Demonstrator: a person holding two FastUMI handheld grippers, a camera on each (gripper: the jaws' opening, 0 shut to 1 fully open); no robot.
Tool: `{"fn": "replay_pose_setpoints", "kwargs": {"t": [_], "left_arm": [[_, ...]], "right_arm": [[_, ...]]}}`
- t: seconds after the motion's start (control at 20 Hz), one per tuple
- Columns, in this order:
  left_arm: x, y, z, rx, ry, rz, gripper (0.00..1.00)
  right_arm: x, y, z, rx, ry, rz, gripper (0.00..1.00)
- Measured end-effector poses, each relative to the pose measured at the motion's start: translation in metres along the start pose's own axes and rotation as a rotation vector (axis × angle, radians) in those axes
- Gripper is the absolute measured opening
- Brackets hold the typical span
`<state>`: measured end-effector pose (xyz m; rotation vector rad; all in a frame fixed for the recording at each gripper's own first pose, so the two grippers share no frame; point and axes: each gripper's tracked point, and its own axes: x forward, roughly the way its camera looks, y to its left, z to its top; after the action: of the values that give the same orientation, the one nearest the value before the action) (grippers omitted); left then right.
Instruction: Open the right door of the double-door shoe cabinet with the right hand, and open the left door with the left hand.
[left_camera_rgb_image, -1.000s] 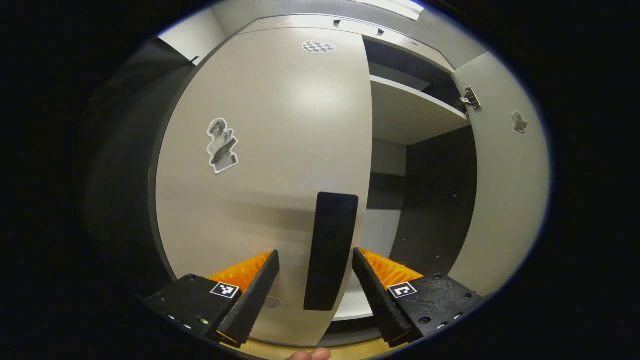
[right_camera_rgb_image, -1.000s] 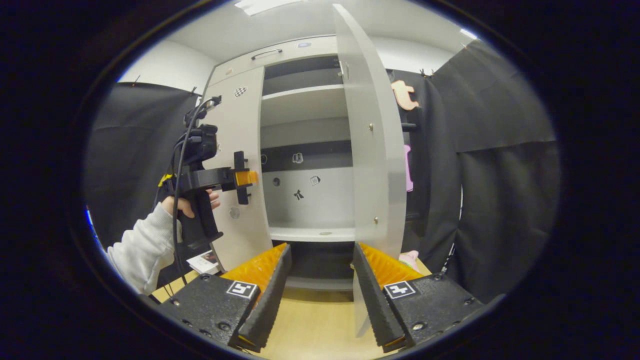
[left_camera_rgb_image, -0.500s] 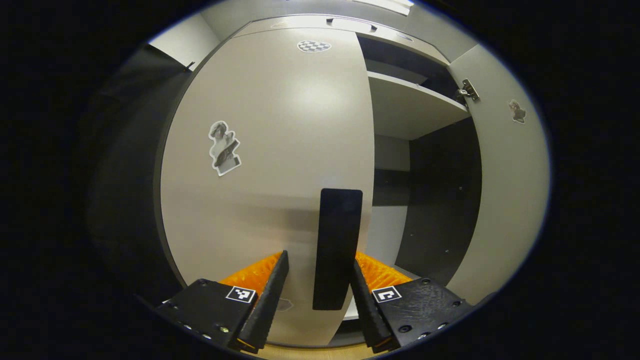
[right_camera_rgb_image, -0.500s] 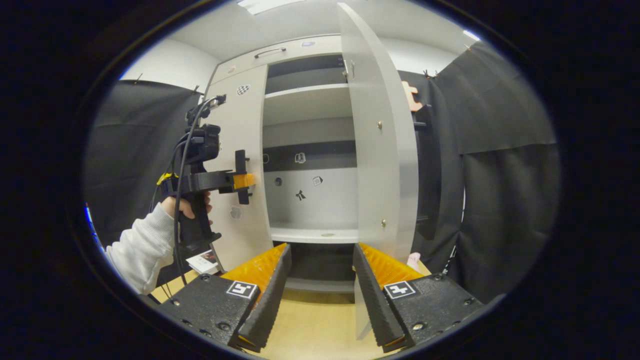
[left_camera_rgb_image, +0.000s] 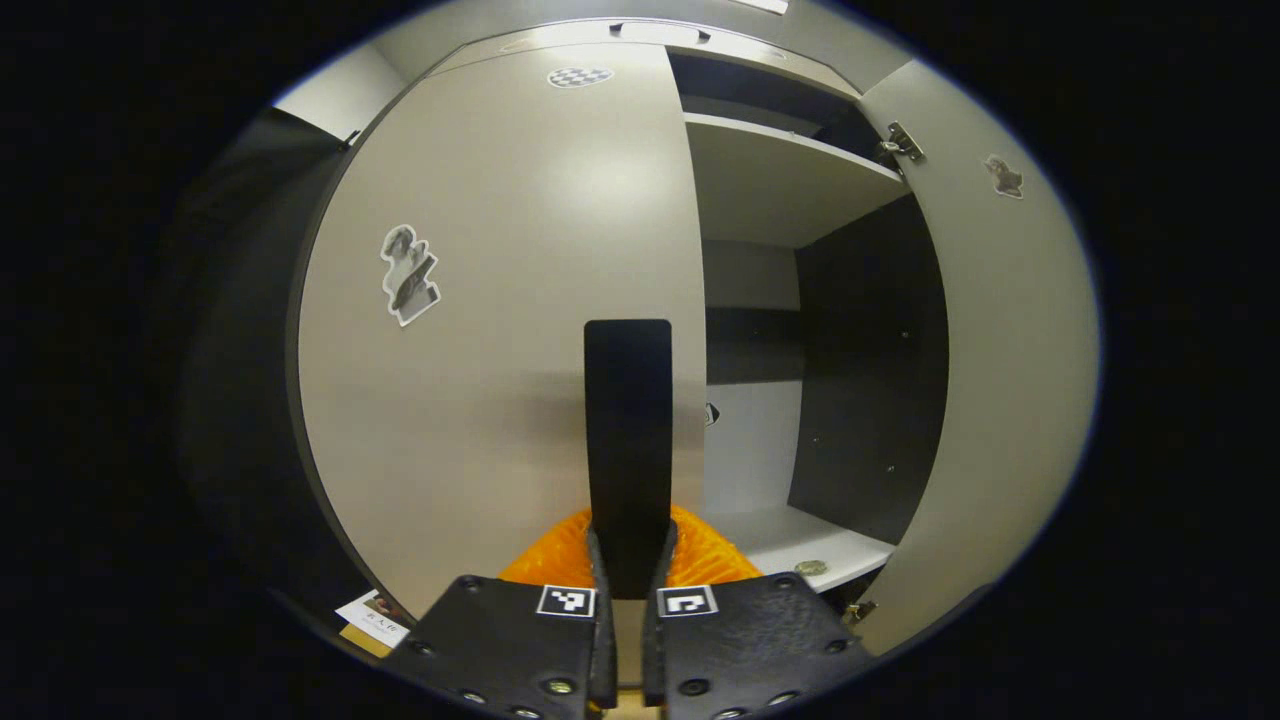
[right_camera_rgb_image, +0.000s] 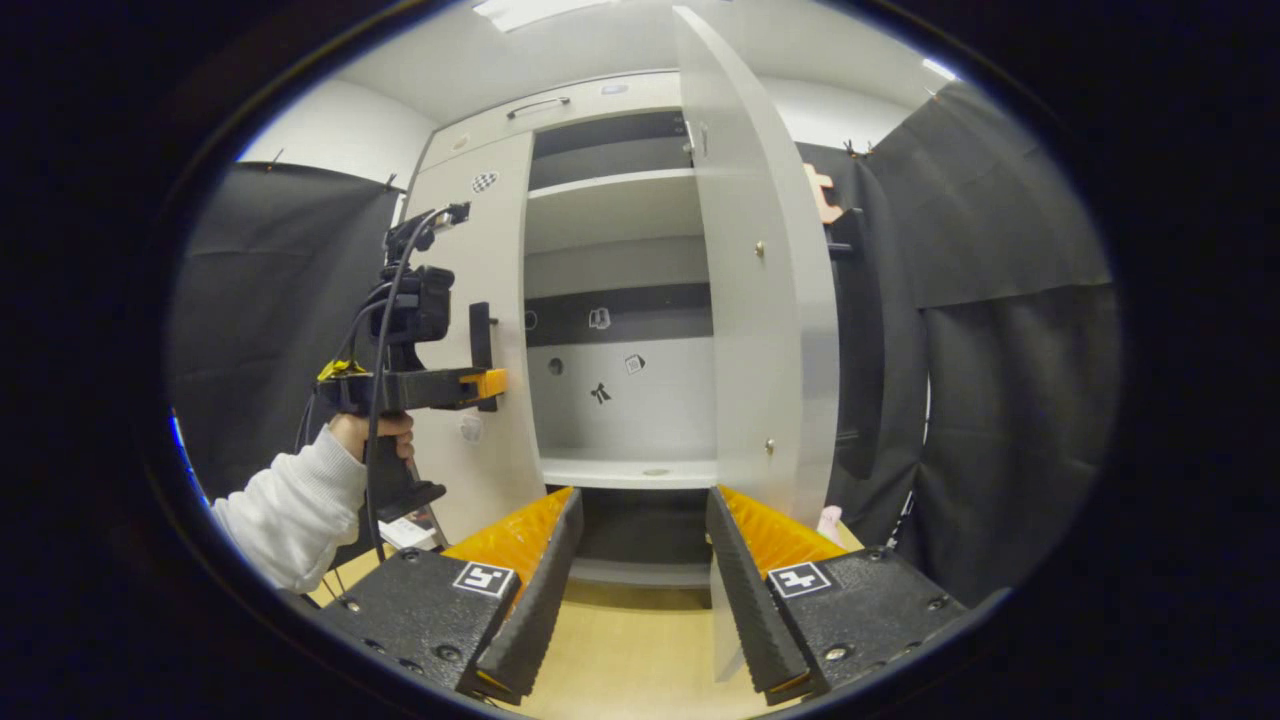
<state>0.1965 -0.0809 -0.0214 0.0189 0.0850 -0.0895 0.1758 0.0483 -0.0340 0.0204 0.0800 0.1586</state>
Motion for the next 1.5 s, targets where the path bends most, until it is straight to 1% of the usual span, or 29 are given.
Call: {"fn": "replay_pose_setpoints", "kwargs": {"t": [0.1, 0.2, 0.45, 0.6, 0.75, 0.95, 1.15, 1.35, 1.5], "left_arm": [[-0.002, -0.001, 0.000, -0.003, 0.000, -0.012, 0.02], [-0.003, -0.001, -0.001, -0.002, 0.005, -0.024, 0.02], [-0.011, 0.000, -0.002, -0.003, 0.001, -0.002, 0.02], [-0.023, -0.002, 0.000, -0.029, 0.003, -0.015, 0.02], [-0.035, 0.001, -0.001, -0.011, 0.006, -0.024, 0.02], [-0.057, 0.011, 0.000, 0.019, 0.000, -0.011, 0.02], [-0.083, 0.025, -0.002, -0.005, -0.001, -0.017, 0.02], [-0.107, 0.041, -0.003, 0.020, -0.003, -0.017, 0.01], [-0.125, 0.058, -0.003, 0.013, -0.008, -0.014, 0.01]], "right_arm": [[0.000, 0.000, 0.000, 0.003, -0.001, 0.001, 0.78], [0.001, 0.001, 0.000, 0.002, -0.001, -0.002, 0.78], [-0.005, 0.006, 0.000, -0.009, -0.002, -0.007, 0.78], [-0.013, 0.007, 0.000, -0.019, -0.007, -0.017, 0.78], [-0.017, 0.012, 0.000, -0.020, -0.011, -0.022, 0.78], [-0.021, 0.021, 0.000, -0.029, -0.009, -0.010, 0.78], [-0.024, 0.030, -0.001, -0.026, -0.015, -0.011, 0.78], [-0.024, 0.037, -0.002, -0.027, -0.021, -0.012, 0.78], [-0.021, 0.045, -0.001, -0.021, -0.024, -0.006, 0.78]]}}
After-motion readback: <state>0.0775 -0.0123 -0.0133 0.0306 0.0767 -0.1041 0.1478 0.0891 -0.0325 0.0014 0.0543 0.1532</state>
